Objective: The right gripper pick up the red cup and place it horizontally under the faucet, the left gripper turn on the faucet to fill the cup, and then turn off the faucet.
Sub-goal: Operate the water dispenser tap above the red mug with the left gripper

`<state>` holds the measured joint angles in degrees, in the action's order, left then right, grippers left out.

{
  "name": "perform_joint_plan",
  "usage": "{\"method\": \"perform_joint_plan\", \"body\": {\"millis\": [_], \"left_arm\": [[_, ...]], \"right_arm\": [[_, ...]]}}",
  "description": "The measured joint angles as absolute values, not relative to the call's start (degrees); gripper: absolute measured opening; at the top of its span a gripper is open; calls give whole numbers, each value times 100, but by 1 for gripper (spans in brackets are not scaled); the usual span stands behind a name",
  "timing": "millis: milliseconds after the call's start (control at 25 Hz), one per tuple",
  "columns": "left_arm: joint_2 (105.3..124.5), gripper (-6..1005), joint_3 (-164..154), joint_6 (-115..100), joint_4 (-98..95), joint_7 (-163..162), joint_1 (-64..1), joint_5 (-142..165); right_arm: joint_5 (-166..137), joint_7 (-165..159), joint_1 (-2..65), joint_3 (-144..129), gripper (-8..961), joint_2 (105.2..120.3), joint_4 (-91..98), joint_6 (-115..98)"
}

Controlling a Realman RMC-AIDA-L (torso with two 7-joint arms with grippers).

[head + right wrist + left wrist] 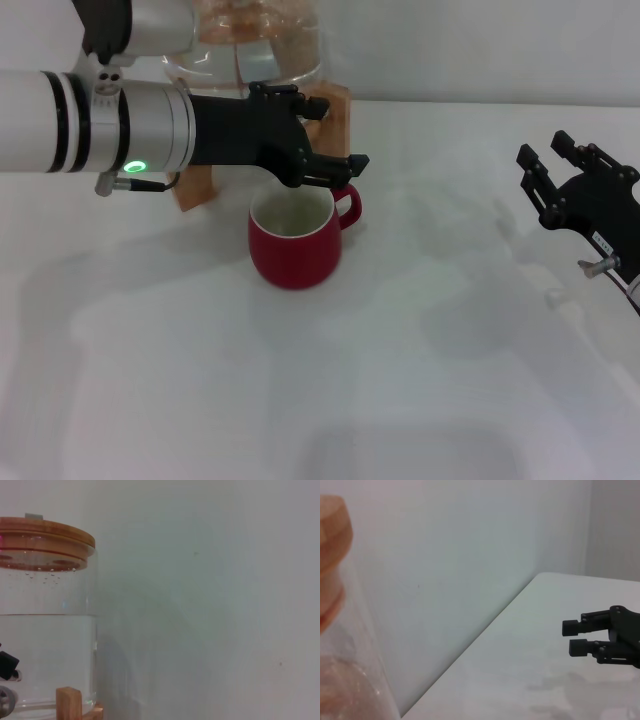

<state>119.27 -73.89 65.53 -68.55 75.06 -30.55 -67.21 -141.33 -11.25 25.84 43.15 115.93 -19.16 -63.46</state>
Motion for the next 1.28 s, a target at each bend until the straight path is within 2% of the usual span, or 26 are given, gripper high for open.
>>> {"method": "perform_joint_plan", "body": {"millis": [1280], "left_arm": [[11935,879,-7410,6306,-6847,7577,-3063,-6713]], "right_arm": [[-14133,-1125,2593,4320,426,11584,-1914,-6355]]}}
